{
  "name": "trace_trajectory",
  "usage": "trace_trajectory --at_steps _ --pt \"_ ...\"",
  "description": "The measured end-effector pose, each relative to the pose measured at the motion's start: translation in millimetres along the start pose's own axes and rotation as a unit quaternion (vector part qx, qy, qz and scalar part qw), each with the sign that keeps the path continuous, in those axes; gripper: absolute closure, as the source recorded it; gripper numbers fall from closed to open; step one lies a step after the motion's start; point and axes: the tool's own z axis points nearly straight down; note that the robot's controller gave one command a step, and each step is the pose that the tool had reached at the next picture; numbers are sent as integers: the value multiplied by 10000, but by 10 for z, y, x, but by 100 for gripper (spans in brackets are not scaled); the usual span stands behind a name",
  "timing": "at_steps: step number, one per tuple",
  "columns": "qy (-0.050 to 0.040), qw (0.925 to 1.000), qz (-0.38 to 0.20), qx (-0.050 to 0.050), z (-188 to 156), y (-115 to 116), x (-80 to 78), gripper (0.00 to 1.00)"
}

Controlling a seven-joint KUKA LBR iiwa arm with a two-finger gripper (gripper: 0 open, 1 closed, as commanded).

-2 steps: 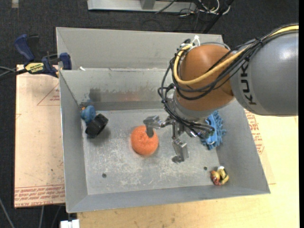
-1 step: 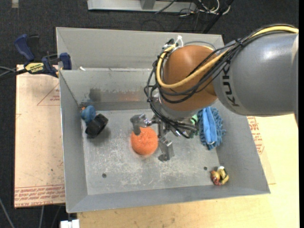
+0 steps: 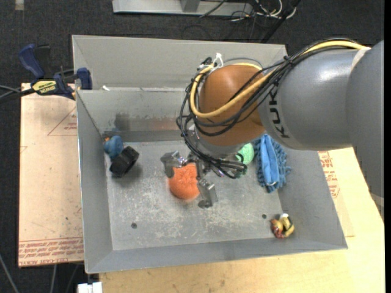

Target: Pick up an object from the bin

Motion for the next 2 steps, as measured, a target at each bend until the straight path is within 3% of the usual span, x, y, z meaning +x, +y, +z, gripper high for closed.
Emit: trace_trajectory --at_steps 1,2 --pt "8 9998 -201 2 260 -72 -64 0" --pt "-21 9729 2311 2 -141 -426 -186 100"
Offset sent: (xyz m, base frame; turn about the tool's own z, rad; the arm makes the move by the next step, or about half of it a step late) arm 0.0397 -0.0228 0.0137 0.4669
